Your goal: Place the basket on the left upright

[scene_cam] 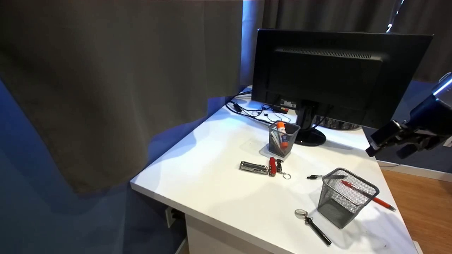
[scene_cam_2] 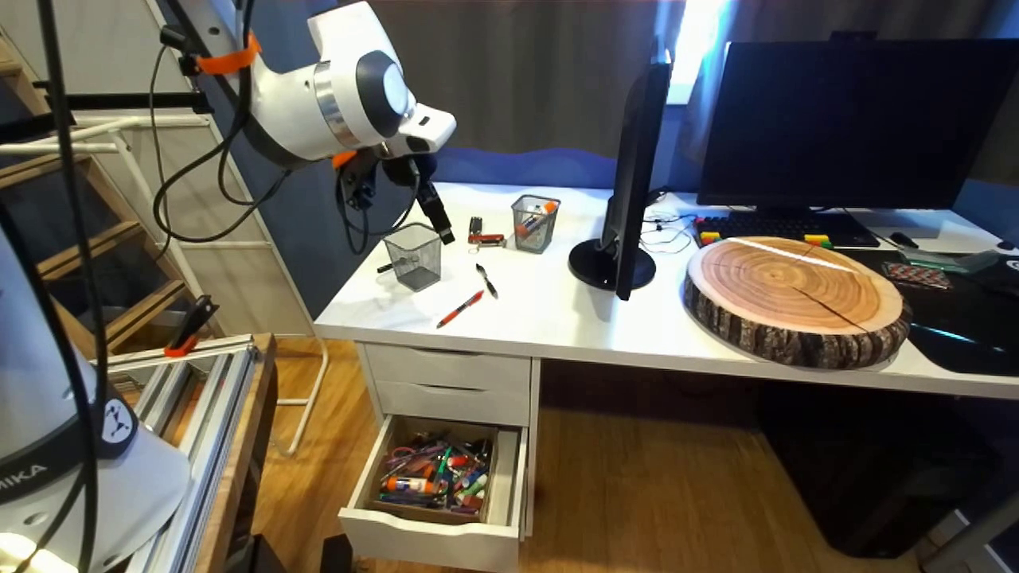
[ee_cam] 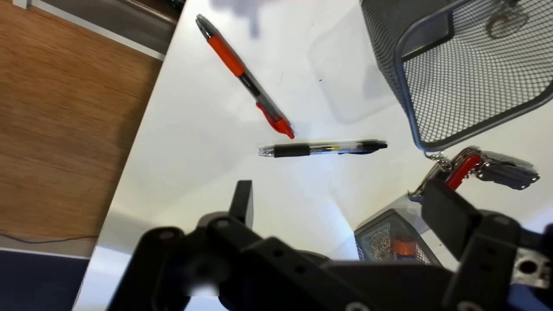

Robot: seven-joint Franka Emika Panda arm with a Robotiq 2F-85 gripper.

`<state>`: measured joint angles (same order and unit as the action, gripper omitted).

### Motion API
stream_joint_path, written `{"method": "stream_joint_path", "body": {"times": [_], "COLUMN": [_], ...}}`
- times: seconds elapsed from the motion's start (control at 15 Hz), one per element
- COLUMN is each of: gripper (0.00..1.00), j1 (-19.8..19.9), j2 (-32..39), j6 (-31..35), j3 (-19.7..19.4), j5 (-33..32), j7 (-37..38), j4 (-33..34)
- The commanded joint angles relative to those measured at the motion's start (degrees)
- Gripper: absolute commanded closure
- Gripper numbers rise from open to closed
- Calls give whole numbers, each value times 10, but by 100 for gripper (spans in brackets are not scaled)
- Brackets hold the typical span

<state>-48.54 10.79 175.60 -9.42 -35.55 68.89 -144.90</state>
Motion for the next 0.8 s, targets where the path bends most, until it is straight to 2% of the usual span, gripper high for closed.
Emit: {"method": "stream_joint_path", "body": {"times": [0.0,0.13,0.2,0.27,0.33,0.6,0.73], "gripper": [0,0,0,0,0,0,0], "j1": [0,5,18,45,55,157,199], "j2": [0,0,10,25,36,86,100], "j6": [-2,2,2,23,30,21,12], "j3": [0,10,25,57,62,159,185], "j5": [1,6,16,47,42,91,84], "j7": [0,-16,-52,-107,-132,-305,-343], "j4": [2,1,3,-3,3,23,38]}}
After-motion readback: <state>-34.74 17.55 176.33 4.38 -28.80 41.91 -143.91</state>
